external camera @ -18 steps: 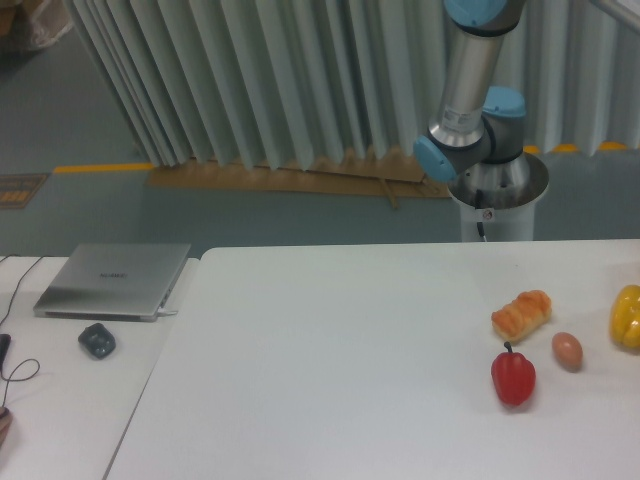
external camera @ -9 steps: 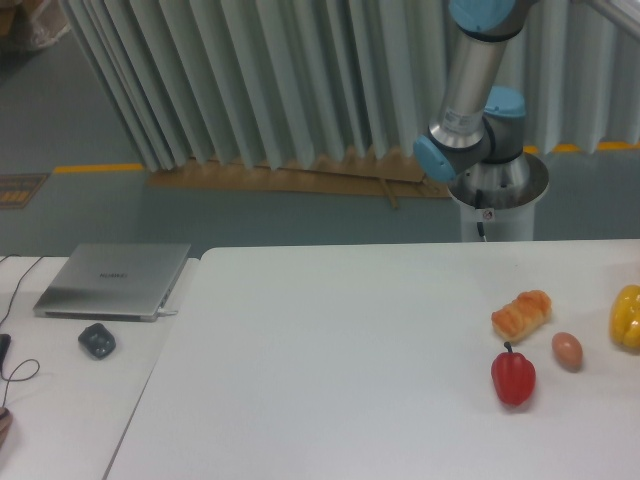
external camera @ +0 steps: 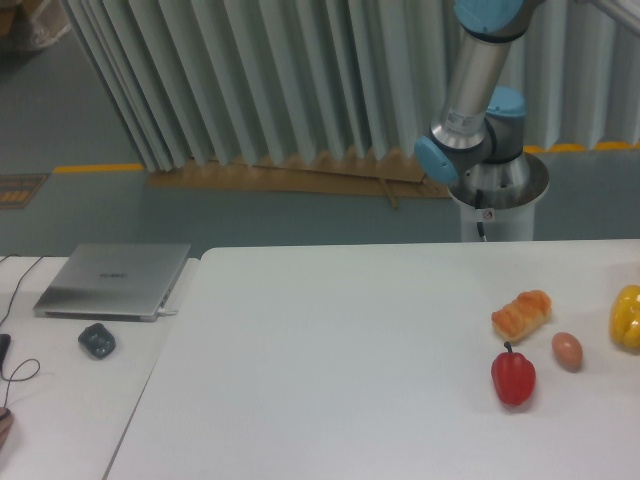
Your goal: Place the green pepper in a basket
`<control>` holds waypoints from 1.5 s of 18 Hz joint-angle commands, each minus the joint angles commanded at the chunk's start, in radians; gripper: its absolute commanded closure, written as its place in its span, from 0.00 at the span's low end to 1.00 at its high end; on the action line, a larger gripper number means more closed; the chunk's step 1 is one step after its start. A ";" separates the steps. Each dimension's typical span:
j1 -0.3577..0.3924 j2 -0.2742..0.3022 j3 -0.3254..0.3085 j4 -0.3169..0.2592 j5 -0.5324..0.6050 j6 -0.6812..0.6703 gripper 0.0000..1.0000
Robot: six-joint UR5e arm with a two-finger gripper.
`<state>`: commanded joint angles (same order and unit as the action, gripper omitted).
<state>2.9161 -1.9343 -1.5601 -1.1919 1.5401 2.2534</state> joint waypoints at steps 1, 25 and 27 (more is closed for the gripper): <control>0.000 0.002 0.000 0.000 0.000 0.005 0.00; -0.235 0.123 0.023 -0.100 -0.057 -0.282 0.00; -0.258 0.130 0.023 -0.101 -0.060 -0.288 0.00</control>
<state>2.6585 -1.8040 -1.5370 -1.2931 1.4803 1.9650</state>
